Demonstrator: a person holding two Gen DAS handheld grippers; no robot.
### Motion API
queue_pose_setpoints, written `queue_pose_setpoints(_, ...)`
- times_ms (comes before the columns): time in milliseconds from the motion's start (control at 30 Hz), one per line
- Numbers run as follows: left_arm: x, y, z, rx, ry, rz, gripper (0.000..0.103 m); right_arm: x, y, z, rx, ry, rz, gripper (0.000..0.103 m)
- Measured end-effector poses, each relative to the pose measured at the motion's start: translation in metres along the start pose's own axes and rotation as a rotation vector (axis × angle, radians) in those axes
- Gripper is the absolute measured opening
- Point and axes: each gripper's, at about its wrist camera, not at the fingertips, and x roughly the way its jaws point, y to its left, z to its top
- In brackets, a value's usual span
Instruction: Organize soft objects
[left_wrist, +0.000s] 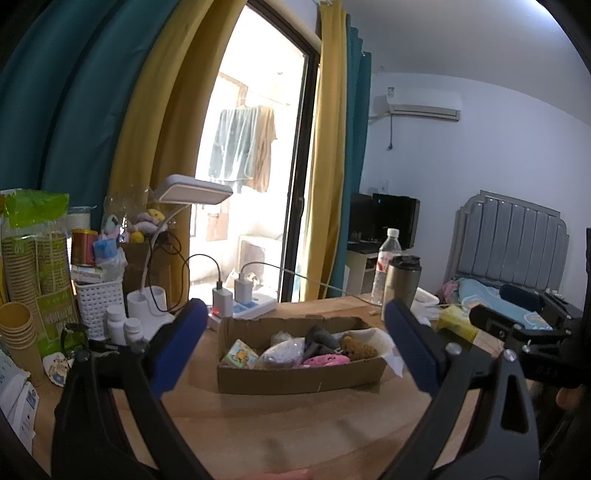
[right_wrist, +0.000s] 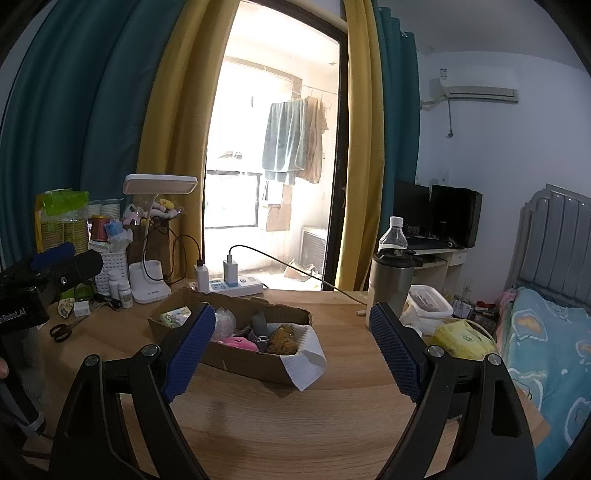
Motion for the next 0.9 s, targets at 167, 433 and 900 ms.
queue_pose_setpoints(167,-0.0017,0.0003,-0.0007,0.004,0.001,-0.007,0.097,0.0005,0.0042,0.0012,-0.006,0.003,0.010,0.088)
queue_pose_setpoints(433,-0.0020,-0.0001,-0.0014,0.003,0.005,-0.010,0.098,-0.0004,0.0040,0.0031,-0.004,0.003,0.010,0.088)
queue_pose_setpoints(900,0.0025,-0.0011,-0.0033,0.010,0.017,-0.022,0.098,-0.0019,0.0031,0.0034,-0.004,0.004,0.009,0.088)
